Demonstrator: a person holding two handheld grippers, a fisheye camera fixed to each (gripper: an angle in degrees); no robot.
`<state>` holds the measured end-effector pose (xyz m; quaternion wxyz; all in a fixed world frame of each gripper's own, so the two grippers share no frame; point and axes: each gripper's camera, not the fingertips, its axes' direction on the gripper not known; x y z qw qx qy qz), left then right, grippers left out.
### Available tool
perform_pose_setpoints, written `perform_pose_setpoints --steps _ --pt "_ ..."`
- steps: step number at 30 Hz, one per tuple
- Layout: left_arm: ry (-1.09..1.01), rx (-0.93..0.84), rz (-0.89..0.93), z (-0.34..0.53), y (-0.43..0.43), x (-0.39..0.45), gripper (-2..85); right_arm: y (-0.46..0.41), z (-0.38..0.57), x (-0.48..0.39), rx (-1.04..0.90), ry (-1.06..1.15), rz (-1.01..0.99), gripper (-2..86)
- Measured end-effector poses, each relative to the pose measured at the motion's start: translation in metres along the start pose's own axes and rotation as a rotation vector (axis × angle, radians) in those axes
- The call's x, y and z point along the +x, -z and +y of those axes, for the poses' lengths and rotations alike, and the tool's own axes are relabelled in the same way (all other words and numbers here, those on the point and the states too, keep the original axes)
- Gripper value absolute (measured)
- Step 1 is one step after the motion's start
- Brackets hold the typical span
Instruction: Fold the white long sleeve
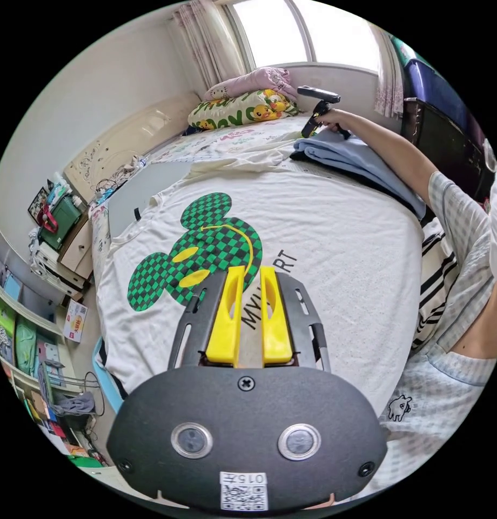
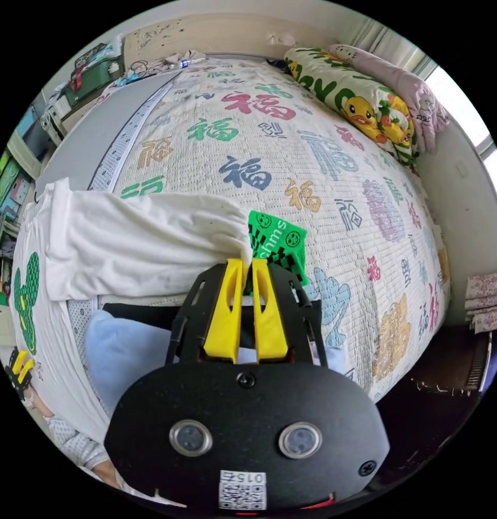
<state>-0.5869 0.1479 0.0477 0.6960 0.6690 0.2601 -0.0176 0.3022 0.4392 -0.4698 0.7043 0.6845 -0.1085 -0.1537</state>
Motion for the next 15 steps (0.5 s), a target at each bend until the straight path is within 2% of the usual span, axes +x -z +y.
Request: perform_pose_setpoints --steps 4,6,11,14,15 --pt "0.039 0.054 0.016 0.011 0.006 -0.012 4.8 0.002 -0.008 -0.015 0.107 -0.093 0.333 3.5" --pt "0.044 0.071 0.030 0.016 0.009 -0.016 4.8 -0.010 -0.012 -0.025 0.109 -0.087 0.433 3.5" --pt "0.060 0.084 0.043 0.030 0.014 -0.026 5.0 -0.072 -0.022 -0.058 -0.118 0.055 0.577 4.7" --pt "0.049 0.082 0.033 0.041 0.018 -0.027 5.3 -0.065 -0.006 -0.074 -0.026 0.082 0.648 7.0" --pt "0.043 0.073 0.029 0.044 0.020 -0.028 5.4 -0.049 0.006 -0.075 0.066 0.057 0.652 8.5"
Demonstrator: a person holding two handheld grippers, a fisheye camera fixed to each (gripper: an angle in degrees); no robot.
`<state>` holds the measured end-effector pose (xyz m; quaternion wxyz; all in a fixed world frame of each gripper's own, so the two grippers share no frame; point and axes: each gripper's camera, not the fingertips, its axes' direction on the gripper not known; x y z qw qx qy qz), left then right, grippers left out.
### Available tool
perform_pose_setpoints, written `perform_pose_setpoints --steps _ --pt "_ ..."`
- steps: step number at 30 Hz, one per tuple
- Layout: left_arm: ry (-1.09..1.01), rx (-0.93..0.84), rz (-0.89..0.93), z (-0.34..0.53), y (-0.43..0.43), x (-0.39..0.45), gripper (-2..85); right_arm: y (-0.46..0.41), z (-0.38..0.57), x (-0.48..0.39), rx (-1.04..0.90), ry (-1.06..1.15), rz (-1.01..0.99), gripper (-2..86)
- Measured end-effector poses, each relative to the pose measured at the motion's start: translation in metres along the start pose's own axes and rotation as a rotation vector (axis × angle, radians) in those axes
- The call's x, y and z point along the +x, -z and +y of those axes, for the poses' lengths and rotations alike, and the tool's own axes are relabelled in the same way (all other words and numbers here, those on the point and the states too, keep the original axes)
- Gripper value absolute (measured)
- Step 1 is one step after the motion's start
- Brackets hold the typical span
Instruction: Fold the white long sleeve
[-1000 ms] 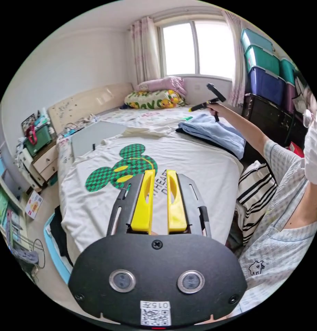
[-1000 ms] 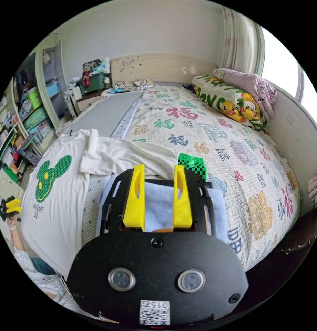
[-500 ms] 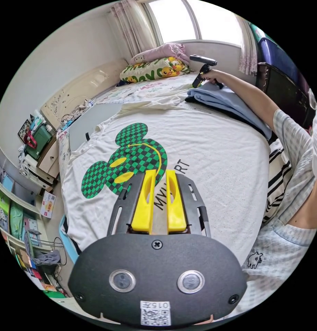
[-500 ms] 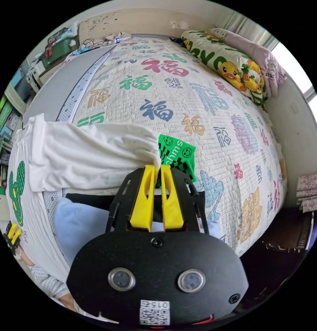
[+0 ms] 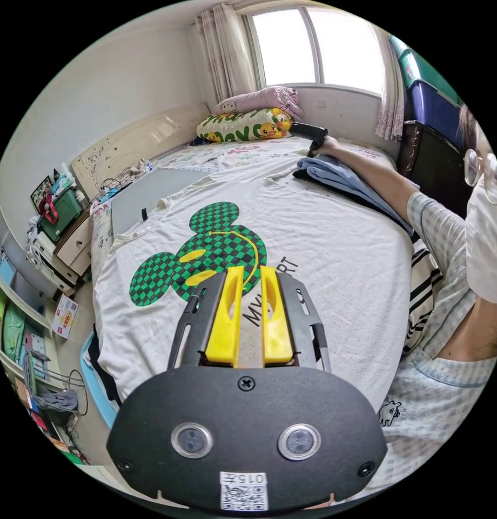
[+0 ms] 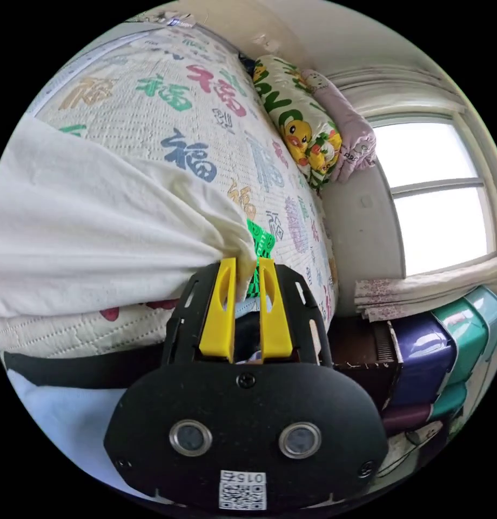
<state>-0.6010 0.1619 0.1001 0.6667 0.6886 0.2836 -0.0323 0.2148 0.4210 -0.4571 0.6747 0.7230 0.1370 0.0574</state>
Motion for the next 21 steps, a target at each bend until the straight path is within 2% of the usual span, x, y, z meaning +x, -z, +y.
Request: perform_pose_setpoints --steps 2,6,8,10,11,13,16,18,21 --pt "0.001 -0.010 0.001 0.007 0.004 -0.004 5.6 0.024 0.020 0.020 0.101 -0.075 -0.051 9.7" --pt "0.077 0.014 -0.013 0.035 0.053 -0.023 6.3 0.093 0.091 0.078 0.300 -0.136 -0.419 13.6" --pt "0.096 0.082 -0.033 0.070 0.105 -0.023 7.0 0.129 0.148 0.095 0.426 -0.069 -0.633 13.7" --pt "0.204 0.197 -0.087 0.147 0.180 -0.029 7.9 0.165 0.243 0.102 0.550 0.091 -0.910 13.3" --pt "0.241 0.231 -0.091 0.172 0.197 -0.030 8.1 0.170 0.267 0.101 0.567 0.132 -0.967 13.1" --pt "0.391 0.348 -0.088 0.279 0.248 -0.031 8.6 0.182 0.363 0.090 0.614 0.266 -1.116 8.4" --pt "0.558 0.345 -0.150 0.396 0.270 -0.021 9.0 0.176 0.462 0.080 0.736 0.200 -1.089 4.3" --pt "0.641 0.341 -0.145 0.448 0.272 -0.015 9.3 0.165 0.496 0.074 0.766 0.133 -1.026 5.3" --pt "0.707 0.356 -0.052 0.506 0.269 -0.004 10.1 0.131 0.513 0.066 0.661 0.056 -1.065 10.1"
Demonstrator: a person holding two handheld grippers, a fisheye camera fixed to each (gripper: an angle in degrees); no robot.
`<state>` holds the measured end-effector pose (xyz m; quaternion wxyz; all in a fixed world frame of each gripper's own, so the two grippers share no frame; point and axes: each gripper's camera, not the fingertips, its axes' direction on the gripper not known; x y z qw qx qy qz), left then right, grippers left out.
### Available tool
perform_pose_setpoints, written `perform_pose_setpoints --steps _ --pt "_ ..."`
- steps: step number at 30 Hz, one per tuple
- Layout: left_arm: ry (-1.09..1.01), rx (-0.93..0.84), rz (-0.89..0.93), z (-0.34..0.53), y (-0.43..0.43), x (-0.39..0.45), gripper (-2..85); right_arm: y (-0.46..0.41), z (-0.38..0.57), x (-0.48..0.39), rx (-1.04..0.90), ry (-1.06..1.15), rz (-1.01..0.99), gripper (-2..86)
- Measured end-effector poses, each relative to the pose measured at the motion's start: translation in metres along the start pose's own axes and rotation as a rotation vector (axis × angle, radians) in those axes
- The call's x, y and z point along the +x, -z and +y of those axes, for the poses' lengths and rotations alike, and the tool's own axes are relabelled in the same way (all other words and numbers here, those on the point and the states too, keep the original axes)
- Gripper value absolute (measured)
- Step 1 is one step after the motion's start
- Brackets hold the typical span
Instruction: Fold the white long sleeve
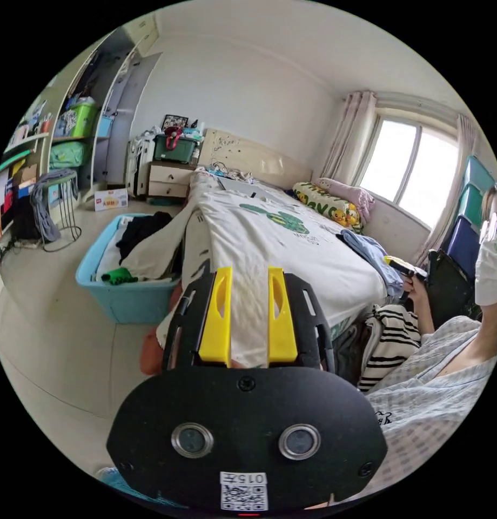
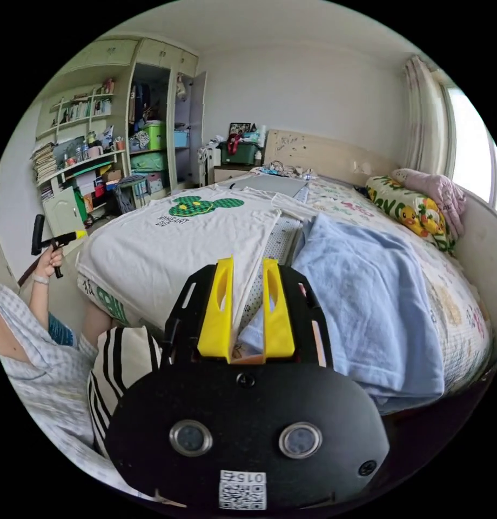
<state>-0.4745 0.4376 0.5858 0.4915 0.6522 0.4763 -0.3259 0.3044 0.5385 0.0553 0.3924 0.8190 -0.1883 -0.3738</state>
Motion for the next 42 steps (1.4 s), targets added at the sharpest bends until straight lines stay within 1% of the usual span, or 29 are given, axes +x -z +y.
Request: perform_pose_setpoints --steps 2,4,8,13,15,19,23,26,30,33,35,37,38,40,42 --pt "0.007 -0.008 -0.005 0.022 0.008 -0.006 10.1 -0.009 0.015 0.011 -0.067 -0.046 -0.070 11.4" --pt "0.012 0.036 -0.022 0.044 0.024 -0.015 8.9 -0.015 0.032 0.019 -0.109 -0.098 -0.113 11.8" --pt "0.033 0.039 0.004 0.055 0.047 -0.034 7.0 -0.010 0.054 0.008 -0.097 -0.074 -0.024 10.9" --pt "-0.026 0.016 -0.052 0.062 0.077 -0.034 0.9 -0.001 0.082 -0.001 -0.094 -0.067 0.013 9.8" --pt "-0.047 0.020 -0.072 0.064 0.088 -0.033 0.1 0.001 0.091 0.000 -0.095 -0.072 -0.001 8.7" --pt "-0.034 0.053 -0.062 0.067 0.119 -0.041 -0.4 0.008 0.114 -0.005 -0.086 -0.026 -0.021 1.4" --pt "-0.015 0.076 -0.065 0.069 0.147 -0.048 -0.4 0.014 0.127 -0.006 -0.093 -0.013 0.004 -0.1" --pt "-0.030 0.065 -0.101 0.070 0.161 -0.046 -0.3 0.021 0.139 -0.007 -0.102 -0.006 0.034 -0.6" --pt "-0.013 0.049 -0.108 0.071 0.166 -0.052 0.0 0.017 0.152 -0.016 -0.131 0.025 0.074 -0.2" --pt "0.008 0.040 -0.092 0.072 0.164 -0.056 0.7 0.018 0.163 -0.019 -0.106 0.042 0.064 1.1" --pt "0.008 0.049 -0.061 0.072 0.168 -0.056 1.7 0.022 0.171 -0.019 -0.078 0.035 0.045 3.3" --pt "0.001 0.057 -0.017 0.070 0.176 -0.056 5.2 0.030 0.179 -0.018 -0.071 0.026 -0.011 6.8" --pt "-0.004 0.056 -0.008 0.069 0.178 -0.056 5.5 0.032 0.181 -0.018 -0.072 0.029 -0.034 7.8" --pt "-0.020 0.038 -0.036 0.064 0.182 -0.055 4.7 0.035 0.187 -0.021 -0.086 0.050 -0.096 9.8" --pt "-0.032 0.025 -0.067 0.060 0.184 -0.054 1.3 0.033 0.192 -0.028 -0.103 0.087 -0.075 8.3"
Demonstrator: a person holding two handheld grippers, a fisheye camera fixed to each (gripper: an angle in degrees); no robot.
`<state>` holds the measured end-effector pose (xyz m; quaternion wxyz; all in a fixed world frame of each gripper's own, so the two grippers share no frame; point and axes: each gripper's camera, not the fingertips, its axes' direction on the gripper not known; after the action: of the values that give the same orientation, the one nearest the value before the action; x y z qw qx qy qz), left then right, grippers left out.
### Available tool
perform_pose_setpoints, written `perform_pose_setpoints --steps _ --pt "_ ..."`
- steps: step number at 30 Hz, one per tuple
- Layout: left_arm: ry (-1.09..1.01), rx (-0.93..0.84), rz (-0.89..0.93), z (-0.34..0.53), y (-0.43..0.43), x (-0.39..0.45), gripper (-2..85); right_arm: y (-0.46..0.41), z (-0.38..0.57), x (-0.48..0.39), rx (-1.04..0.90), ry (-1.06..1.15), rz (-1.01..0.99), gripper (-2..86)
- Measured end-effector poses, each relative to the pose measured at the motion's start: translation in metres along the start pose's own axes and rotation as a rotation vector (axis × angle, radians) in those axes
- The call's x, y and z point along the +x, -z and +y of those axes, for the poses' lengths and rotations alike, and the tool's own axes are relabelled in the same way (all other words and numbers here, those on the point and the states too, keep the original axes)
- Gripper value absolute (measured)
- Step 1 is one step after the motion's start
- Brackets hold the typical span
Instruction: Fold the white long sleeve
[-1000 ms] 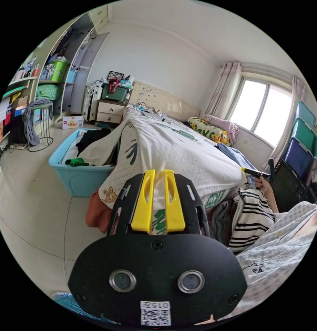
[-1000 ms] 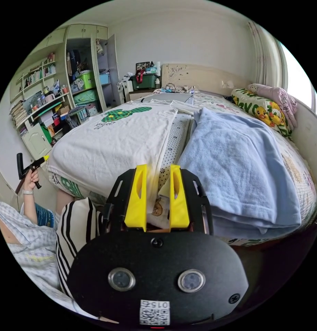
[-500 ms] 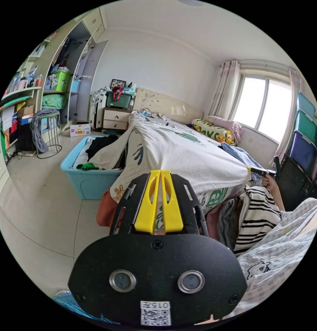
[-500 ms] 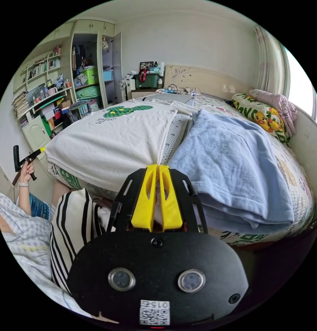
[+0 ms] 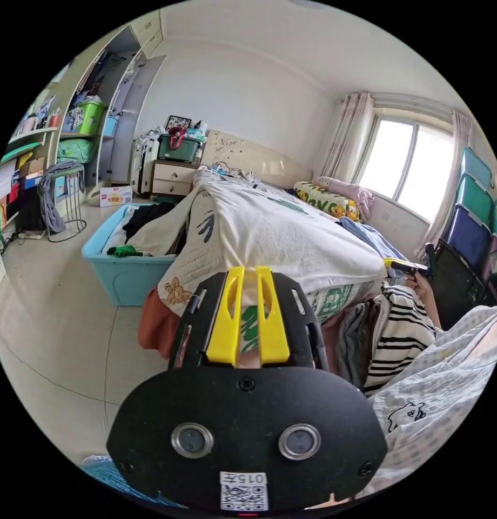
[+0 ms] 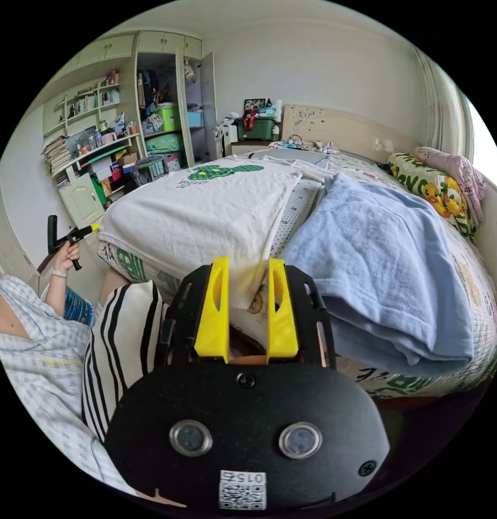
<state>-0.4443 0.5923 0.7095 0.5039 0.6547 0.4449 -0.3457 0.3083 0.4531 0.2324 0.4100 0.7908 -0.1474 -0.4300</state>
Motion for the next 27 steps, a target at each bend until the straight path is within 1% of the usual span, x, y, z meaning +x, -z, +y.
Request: perform_pose_setpoints --steps 1,2,4,6,7,10,17,22,27 --pt "-0.015 0.010 0.005 -0.003 0.004 0.002 0.7 -0.002 0.002 -0.007 -0.018 0.027 0.042 3.1" --pt "-0.025 0.030 0.008 -0.004 0.008 0.005 0.4 -0.003 0.003 -0.011 -0.020 0.047 0.056 0.5" --pt "-0.054 0.077 -0.031 -0.009 0.027 0.012 -0.1 0.002 0.007 -0.017 -0.015 0.064 0.077 -0.5" --pt "-0.055 0.059 -0.068 -0.014 0.032 0.010 -0.3 0.004 0.010 -0.013 -0.020 0.045 0.065 -0.8" --pt "-0.050 0.030 -0.070 -0.016 0.029 0.004 -0.3 -0.001 0.012 -0.011 -0.048 0.041 0.070 -0.9" --pt "-0.027 -0.028 -0.049 -0.017 0.010 -0.009 -0.4 -0.003 0.013 -0.013 -0.051 0.054 0.063 -1.0" --pt "-0.010 -0.050 -0.045 -0.036 0.004 -0.016 -0.4 0.002 0.016 -0.012 -0.033 0.042 0.022 -1.0" --pt "-0.040 -0.057 -0.108 -0.048 0.002 -0.003 -0.3 0.006 0.012 -0.018 -0.034 0.053 0.034 -1.0" --pt "-0.052 -0.063 -0.126 -0.059 0.006 0.001 -0.3 0.013 0.007 -0.021 -0.031 0.060 0.042 -1.0"
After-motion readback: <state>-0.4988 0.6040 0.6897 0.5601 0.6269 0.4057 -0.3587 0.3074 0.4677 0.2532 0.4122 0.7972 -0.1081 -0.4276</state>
